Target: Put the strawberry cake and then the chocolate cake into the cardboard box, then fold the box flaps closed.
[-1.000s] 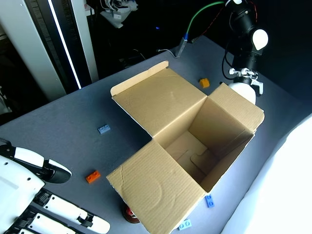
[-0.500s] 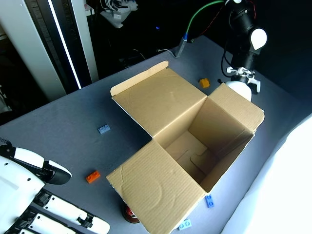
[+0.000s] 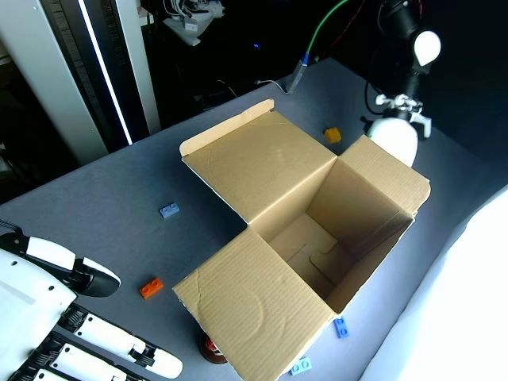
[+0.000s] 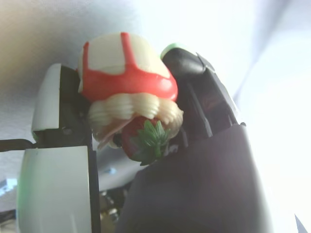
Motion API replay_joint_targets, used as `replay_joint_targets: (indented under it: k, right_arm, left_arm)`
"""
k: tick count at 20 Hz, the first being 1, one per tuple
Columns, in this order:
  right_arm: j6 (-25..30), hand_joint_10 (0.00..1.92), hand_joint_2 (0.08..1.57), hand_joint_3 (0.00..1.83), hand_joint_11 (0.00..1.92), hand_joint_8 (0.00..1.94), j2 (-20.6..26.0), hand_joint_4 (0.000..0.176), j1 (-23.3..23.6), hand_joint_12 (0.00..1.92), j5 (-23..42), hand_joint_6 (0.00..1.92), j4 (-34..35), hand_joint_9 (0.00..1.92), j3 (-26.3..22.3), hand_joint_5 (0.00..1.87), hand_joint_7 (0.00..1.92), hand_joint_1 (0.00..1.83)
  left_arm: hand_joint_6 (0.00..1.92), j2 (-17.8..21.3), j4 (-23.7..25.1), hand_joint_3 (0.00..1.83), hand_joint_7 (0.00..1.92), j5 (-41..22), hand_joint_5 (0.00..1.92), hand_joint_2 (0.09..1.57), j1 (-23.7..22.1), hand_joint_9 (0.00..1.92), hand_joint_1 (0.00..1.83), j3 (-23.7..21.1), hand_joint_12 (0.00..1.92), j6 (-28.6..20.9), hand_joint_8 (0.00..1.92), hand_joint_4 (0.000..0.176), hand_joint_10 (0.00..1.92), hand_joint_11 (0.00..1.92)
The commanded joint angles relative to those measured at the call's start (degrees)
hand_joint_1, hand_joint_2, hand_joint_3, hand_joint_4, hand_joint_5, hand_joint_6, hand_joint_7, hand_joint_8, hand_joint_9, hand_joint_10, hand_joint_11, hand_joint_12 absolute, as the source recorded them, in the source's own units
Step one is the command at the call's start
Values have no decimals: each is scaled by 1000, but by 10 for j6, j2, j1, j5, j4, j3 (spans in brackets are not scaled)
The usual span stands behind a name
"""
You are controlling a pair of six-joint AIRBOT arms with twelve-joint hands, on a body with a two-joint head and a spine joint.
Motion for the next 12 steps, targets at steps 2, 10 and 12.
replay_joint_targets:
  k: [2,10,12]
  right_arm:
    - [-2,6,998,0,0,4,8,22,8,445,67,1,0,115,3,99,102,797]
    - [-2,0,1045,11,0,0,8,22,8,356,68,0,0,33,3,37,23,715]
    - [-2,7,1008,0,0,6,8,27,8,310,68,11,0,59,3,79,57,808]
  left_arm:
    - [1531,22,-23,2,619,-14,514,1316,-21,620,1292,-8,1921,-4,1616,0,1737,517]
    - [1467,114,20,0,664,-26,549,1295,-77,656,1307,-81,1921,-24,1567,0,1705,604]
    - [1456,127,26,1,641,-32,533,1302,-82,655,1307,-88,1921,-30,1613,0,1717,588]
